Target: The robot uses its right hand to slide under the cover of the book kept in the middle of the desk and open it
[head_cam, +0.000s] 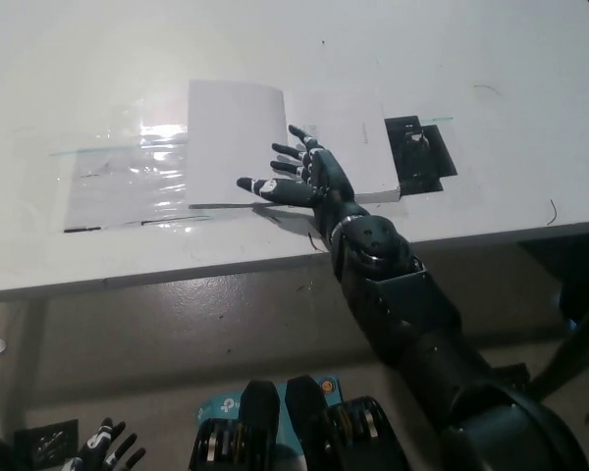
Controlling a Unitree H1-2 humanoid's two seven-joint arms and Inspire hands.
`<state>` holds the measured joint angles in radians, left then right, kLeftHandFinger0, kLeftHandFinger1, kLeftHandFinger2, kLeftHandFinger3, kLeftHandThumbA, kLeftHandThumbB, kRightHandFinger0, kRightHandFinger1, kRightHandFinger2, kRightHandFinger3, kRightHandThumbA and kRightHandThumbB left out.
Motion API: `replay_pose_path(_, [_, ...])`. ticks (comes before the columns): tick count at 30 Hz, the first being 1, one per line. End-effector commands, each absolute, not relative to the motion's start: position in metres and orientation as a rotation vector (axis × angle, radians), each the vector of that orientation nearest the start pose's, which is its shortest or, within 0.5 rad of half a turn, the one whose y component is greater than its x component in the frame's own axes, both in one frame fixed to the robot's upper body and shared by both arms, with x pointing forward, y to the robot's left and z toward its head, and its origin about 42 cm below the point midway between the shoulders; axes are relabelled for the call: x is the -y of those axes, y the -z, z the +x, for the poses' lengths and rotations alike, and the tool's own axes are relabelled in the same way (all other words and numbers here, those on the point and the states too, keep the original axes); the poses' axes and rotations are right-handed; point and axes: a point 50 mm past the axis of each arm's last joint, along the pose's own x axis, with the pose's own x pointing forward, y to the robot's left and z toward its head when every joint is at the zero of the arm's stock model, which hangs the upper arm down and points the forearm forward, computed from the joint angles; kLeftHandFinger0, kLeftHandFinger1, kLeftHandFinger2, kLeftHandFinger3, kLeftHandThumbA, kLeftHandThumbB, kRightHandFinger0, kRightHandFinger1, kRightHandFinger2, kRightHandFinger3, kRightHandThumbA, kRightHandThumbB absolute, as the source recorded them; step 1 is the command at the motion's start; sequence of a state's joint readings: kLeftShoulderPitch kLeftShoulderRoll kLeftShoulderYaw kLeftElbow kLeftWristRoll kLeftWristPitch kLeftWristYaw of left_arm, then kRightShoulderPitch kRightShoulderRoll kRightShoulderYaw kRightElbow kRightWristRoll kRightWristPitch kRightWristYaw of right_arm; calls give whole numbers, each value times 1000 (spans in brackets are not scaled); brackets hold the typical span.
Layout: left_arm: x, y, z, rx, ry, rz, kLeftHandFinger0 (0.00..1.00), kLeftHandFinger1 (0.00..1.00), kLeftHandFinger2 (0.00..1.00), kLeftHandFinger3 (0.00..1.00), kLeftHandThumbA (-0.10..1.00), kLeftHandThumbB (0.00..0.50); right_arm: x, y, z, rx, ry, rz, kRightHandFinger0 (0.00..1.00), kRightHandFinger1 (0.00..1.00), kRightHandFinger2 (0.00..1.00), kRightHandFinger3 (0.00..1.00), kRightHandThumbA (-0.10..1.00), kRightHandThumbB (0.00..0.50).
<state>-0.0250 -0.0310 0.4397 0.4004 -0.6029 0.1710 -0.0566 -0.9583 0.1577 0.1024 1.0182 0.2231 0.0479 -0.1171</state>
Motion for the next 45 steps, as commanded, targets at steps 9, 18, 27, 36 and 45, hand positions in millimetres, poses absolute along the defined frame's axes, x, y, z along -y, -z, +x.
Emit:
replay_pose_path(9, [-298, 10, 251, -344, -401, -747, 801, 798, 823, 893, 893, 183, 17, -198, 511, -212, -308, 95, 788, 814, 858, 1000, 1000, 152])
replay_pose_path(18, [-295, 16, 241, -357, -428, -773, 797, 790, 798, 890, 916, 168, 33, -267, 485, -204, -318, 683, 807, 849, 883, 1000, 1000, 137])
replay_pose_path(27, [-294, 20, 232, -361, -445, -798, 782, 773, 792, 878, 894, 153, 125, -314, 429, 34, -258, 1078, 830, 813, 837, 1000, 1000, 162])
replay_pose_path(36, [-296, 23, 230, -358, -451, -800, 797, 783, 823, 889, 902, 142, 232, -275, 396, 175, -115, 1080, 1000, 915, 922, 1000, 1000, 174])
replay_pose_path(45, [-297, 23, 227, -350, -447, -810, 831, 825, 871, 919, 924, 151, 306, -199, 348, 210, 105, 1169, 992, 907, 920, 1000, 1000, 173])
